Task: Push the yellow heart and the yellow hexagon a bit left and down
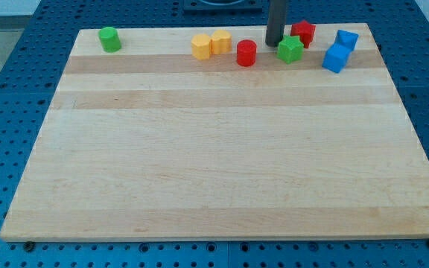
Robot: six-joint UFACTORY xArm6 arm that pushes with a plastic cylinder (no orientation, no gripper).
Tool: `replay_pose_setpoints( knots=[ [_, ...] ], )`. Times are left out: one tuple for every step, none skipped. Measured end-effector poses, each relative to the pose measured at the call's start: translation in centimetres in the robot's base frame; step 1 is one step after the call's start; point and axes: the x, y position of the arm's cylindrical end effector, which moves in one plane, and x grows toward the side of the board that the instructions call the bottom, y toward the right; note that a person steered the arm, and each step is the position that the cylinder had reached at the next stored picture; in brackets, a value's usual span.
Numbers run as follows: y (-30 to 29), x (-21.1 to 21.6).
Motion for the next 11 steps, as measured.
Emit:
replay_pose_setpoints(
  knots=[
    [0.0, -2.3],
    [-0.2, -2.4],
    [-2.0, -2.1],
    [-4.5, -1.2],
    [-7.2, 0.1],
    [-10.1, 1.4],
    [-12.3, 2.2],
    [-14.3, 3.6],
    [-15.1, 3.8],
    [-14.8, 2.7],
    [-10.7, 1.7]
  ],
)
